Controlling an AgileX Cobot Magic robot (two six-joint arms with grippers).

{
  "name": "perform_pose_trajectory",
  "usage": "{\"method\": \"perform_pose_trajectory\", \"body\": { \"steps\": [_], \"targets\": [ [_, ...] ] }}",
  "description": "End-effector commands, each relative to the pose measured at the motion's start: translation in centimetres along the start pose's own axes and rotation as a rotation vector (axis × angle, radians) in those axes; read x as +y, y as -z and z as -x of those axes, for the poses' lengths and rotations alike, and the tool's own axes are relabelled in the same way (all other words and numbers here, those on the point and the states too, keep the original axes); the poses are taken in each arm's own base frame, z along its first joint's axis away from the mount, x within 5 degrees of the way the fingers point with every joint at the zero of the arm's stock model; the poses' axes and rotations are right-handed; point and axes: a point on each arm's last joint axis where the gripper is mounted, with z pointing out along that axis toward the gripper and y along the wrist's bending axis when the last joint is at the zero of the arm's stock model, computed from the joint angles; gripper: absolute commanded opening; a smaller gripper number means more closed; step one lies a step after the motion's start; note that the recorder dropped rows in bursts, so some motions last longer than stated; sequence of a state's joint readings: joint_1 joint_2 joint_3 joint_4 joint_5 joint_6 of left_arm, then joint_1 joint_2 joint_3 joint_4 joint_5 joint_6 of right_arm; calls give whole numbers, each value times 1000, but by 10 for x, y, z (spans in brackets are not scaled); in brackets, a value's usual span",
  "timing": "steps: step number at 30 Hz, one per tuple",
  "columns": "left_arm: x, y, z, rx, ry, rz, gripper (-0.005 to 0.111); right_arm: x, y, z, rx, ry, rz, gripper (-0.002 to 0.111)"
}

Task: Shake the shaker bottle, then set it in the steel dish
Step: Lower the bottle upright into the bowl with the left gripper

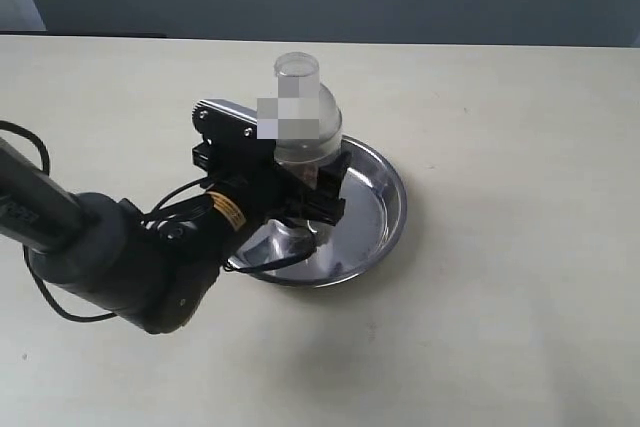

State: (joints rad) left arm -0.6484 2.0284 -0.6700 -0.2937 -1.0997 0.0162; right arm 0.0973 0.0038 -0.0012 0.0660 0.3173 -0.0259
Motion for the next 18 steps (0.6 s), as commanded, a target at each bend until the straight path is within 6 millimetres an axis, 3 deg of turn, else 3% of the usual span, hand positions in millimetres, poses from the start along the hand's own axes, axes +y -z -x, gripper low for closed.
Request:
{"method": "perform_pose_trajectory", "body": {
  "steps": [1, 5, 18],
  "targets": [
    [-5, 1, 12, -57, -36, -41, 94, 0, 0, 1, -14, 2, 3, -1],
    [-13, 4, 23, -89, -72, -127, 94, 0, 0, 1, -14, 2, 3, -1],
    [-8, 10, 51, -183, -65, -60, 94, 0, 0, 1, -14, 2, 3, -1]
  ]
}}
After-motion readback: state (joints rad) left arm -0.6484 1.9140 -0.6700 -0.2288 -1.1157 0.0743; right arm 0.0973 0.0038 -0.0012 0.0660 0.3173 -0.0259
